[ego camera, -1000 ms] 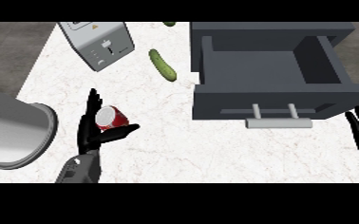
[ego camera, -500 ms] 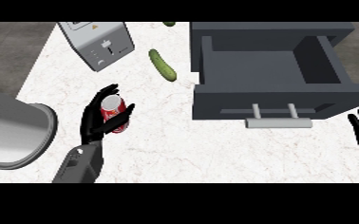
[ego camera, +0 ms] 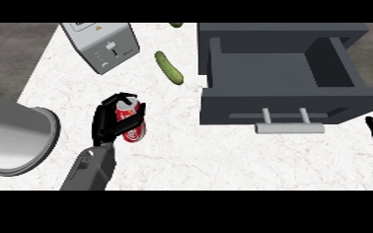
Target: Pick up the can, place it into the drawer and close the drawer
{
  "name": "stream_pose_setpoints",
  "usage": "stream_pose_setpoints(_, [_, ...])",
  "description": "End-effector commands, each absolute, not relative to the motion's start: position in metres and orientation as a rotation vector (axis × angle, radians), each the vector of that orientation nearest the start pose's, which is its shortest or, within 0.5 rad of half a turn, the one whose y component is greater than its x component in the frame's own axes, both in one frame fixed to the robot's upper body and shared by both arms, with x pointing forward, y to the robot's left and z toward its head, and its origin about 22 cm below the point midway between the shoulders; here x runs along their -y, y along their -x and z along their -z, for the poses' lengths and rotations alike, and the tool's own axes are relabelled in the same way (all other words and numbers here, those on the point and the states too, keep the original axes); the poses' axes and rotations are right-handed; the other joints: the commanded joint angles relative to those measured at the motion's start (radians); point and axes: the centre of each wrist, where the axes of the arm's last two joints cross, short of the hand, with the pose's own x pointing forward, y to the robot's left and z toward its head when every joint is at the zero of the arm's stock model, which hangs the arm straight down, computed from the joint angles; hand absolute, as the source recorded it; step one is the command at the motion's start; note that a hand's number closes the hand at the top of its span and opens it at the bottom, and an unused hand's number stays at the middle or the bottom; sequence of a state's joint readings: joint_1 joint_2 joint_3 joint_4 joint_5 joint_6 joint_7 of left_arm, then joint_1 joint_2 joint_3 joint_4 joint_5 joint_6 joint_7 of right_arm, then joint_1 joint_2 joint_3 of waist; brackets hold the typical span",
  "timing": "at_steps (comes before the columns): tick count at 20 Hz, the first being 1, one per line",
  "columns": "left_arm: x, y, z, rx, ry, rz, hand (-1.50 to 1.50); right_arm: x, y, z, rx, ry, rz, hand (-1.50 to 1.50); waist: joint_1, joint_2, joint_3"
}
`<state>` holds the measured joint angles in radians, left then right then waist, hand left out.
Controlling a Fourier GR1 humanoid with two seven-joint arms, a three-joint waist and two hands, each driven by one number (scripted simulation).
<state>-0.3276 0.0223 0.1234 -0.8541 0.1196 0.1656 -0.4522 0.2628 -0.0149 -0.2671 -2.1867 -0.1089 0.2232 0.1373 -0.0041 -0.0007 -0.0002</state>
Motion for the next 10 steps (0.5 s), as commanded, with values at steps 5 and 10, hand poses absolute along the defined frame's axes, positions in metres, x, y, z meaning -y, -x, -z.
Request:
stream_pose_setpoints(5, [-0.274, -0.292, 0.057, 1.632, -0.069, -0.146, 1.5, 0.302, -0.135, -0.096, 1.823, 0.185, 0.023, -1.5, 0.003, -0.002, 0.0])
stream_pose_setpoints(10, [-0.283, -0.306, 0.042, 1.674, -0.069, -0.113, 1.5, 0.298, -0.139, -0.098, 1.834, 0.172, 0.029, -1.5, -0.001, 0.0, 0.0])
